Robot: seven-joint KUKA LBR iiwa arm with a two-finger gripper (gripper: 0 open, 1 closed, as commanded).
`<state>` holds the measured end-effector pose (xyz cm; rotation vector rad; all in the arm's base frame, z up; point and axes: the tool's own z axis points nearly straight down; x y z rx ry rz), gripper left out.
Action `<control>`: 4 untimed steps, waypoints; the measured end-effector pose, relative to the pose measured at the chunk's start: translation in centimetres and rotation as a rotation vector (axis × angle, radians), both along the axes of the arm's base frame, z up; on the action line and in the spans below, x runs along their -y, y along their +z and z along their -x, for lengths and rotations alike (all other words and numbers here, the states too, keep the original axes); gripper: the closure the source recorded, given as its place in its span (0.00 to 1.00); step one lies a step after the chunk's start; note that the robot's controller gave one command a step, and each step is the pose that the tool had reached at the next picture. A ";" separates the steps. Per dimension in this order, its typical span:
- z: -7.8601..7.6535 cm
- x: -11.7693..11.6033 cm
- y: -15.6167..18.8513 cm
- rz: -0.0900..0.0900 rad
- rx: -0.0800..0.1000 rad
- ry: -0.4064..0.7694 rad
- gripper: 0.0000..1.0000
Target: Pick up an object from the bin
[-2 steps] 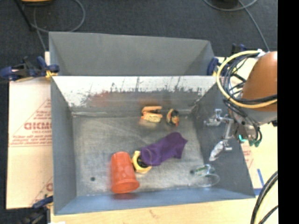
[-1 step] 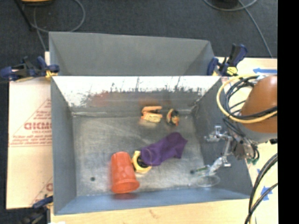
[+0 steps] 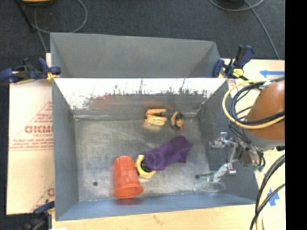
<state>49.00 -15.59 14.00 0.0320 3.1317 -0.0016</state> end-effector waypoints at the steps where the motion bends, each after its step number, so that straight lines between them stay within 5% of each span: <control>1: -4.1 0.1 0.0 0.003 0.011 0.031 0.00; 2: -3.0 -2.5 3.2 0.001 -0.009 0.095 0.00; 3: -6.9 -4.9 1.8 0.008 0.009 0.222 0.00; 4: -7.4 -6.5 -1.5 0.000 -0.007 0.316 0.00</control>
Offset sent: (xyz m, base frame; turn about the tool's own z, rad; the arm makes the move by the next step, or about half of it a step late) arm 0.0301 0.0341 0.0421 -0.1101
